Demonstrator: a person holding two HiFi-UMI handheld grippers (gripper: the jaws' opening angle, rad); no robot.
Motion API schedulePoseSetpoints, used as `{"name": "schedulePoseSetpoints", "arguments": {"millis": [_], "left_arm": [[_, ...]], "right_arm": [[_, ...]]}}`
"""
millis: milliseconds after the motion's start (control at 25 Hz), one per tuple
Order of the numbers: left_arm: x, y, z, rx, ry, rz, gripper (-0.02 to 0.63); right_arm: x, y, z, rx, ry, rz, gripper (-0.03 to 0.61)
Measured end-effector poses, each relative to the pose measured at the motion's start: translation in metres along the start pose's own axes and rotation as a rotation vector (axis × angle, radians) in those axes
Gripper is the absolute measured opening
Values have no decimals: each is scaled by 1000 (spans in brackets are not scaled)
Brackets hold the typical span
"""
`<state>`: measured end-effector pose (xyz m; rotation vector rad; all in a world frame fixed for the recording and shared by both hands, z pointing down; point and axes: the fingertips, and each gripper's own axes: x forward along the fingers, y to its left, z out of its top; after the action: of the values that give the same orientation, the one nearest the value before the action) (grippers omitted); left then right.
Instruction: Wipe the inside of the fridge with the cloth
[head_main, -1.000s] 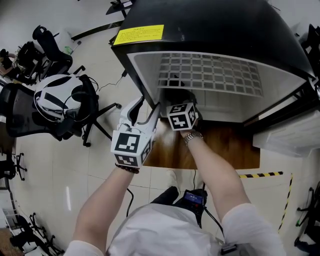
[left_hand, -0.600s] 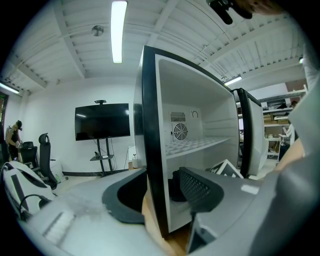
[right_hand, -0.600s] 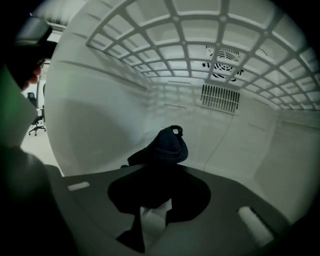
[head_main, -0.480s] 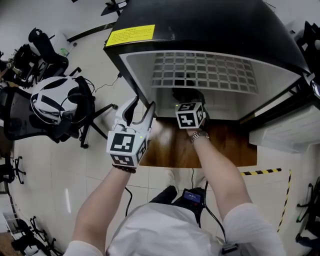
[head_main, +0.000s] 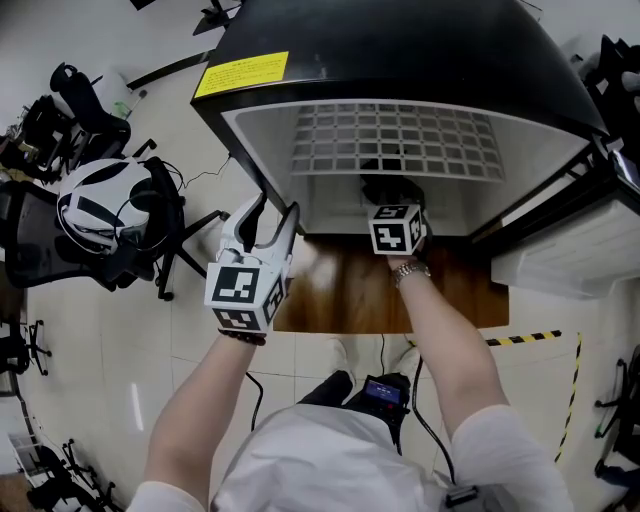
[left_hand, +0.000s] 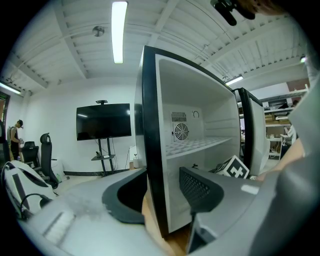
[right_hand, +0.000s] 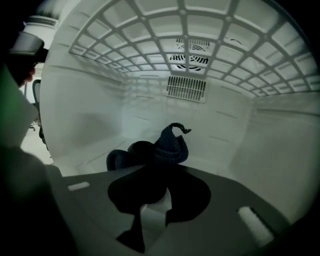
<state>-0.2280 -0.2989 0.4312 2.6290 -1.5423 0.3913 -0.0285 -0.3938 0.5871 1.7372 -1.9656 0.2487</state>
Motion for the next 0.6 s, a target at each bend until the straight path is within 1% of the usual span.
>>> {"name": "schedulePoseSetpoints", "arguments": {"millis": [600], "left_arm": [[0, 0, 0, -2, 5, 10, 199]], "right_arm": [[-12, -68, -23, 33, 31, -105, 77]]}}
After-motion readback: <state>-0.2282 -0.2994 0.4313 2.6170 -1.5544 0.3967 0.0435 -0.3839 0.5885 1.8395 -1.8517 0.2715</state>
